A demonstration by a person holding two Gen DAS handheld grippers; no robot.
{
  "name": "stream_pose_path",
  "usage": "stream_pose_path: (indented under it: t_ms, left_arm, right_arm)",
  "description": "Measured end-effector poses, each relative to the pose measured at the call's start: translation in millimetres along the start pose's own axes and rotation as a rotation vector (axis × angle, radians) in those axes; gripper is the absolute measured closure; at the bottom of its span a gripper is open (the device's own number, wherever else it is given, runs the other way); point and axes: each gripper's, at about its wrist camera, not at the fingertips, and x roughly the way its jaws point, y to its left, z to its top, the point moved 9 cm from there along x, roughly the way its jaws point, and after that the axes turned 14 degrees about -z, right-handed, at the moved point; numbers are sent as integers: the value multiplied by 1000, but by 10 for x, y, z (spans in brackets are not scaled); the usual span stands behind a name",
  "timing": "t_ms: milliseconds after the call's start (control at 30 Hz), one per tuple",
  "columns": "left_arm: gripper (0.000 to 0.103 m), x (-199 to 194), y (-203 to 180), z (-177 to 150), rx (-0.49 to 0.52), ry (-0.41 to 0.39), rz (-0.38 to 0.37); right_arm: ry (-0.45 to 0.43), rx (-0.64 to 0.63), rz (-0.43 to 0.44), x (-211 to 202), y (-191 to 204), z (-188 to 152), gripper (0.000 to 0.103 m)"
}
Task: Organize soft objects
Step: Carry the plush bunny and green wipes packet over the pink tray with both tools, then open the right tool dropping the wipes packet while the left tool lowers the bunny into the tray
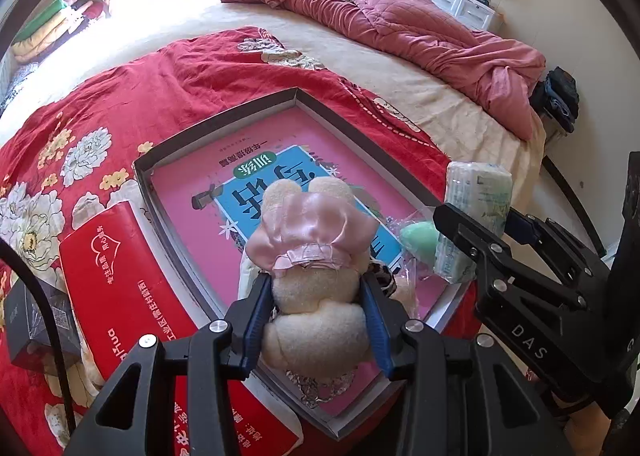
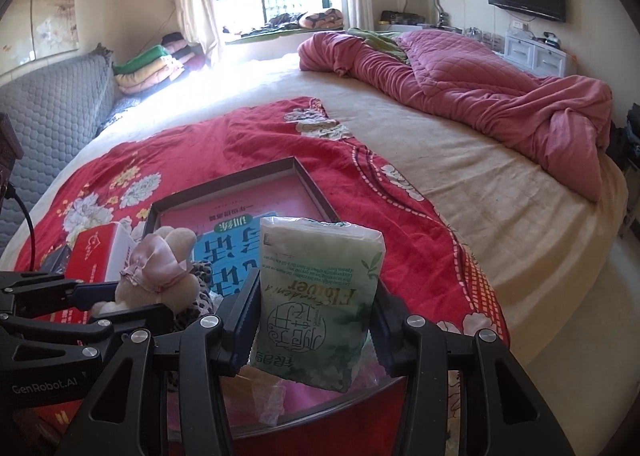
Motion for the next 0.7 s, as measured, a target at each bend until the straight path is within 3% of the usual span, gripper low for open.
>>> stream_pose_path:
  t_ms: [300, 700]
  left_arm:
    - [59, 102, 97, 60, -32, -1, -16]
    - [58, 199, 116, 61, -40, 14, -23]
  right_arm:
    - [62, -56, 36, 258, 163, -170, 52]
    - [77, -19, 62, 393, 128, -197, 50]
